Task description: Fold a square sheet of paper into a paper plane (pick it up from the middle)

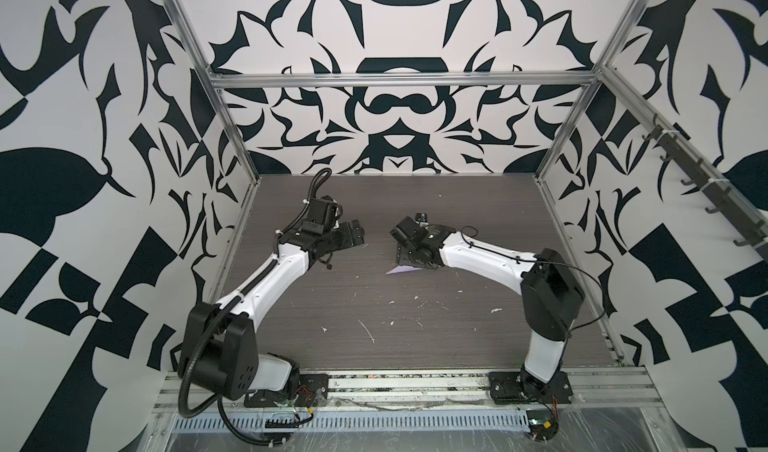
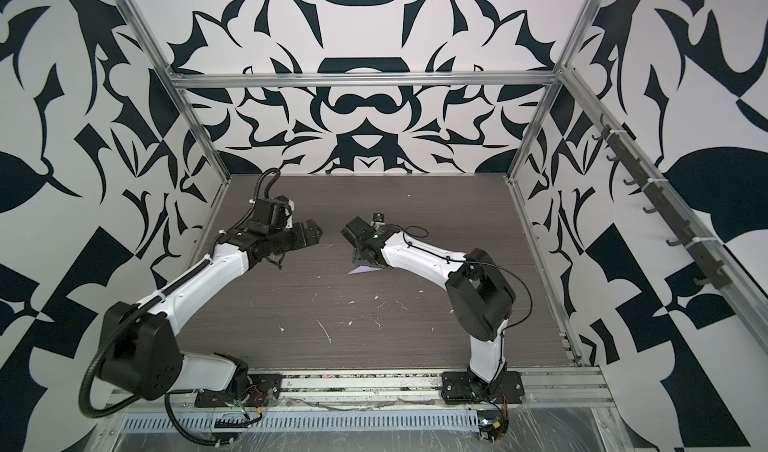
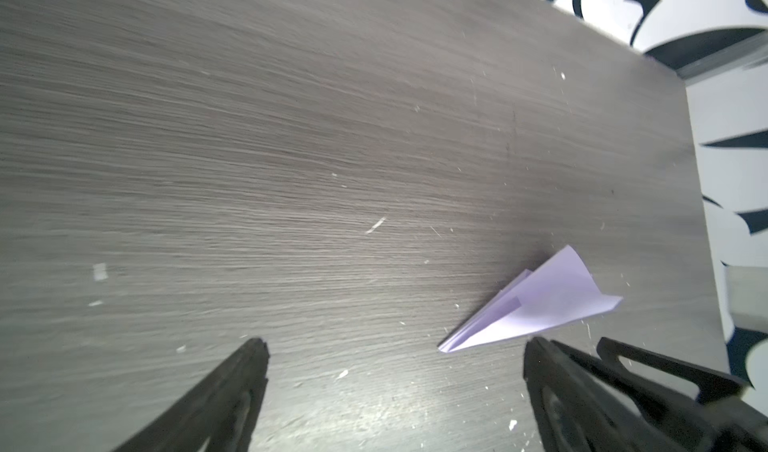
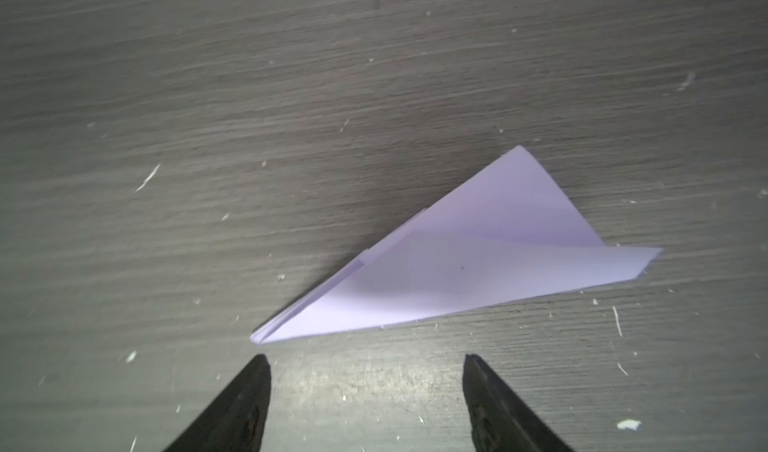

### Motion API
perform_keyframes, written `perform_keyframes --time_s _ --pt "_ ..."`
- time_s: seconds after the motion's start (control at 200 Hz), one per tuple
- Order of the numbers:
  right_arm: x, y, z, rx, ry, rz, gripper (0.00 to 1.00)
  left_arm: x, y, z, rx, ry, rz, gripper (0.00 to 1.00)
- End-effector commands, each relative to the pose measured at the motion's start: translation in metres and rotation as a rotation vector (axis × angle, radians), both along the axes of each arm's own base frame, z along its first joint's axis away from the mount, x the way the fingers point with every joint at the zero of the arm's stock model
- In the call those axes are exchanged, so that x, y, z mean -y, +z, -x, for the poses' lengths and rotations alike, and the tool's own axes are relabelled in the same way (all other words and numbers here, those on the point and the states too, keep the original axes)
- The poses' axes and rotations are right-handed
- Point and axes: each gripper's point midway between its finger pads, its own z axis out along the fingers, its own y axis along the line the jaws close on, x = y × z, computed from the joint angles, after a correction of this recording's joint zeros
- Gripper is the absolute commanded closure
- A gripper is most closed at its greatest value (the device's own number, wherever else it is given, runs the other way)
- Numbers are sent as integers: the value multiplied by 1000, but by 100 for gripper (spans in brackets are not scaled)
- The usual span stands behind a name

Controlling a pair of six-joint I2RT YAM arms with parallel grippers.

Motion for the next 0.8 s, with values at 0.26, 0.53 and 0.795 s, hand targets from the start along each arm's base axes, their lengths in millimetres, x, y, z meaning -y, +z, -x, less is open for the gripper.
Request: perform_keyframes --time_s 0.26,0.53,0.795 --pt "26 13 -31 70 -310 217 25 -50 -14 19 -55 107 -87 0" --pt "23 -3 -32 40 -351 226 29 -51 -11 21 -44 99 -85 1" --pt "29 -9 -14 -44 -423 219 45 -53 -8 19 -38 103 -92 0"
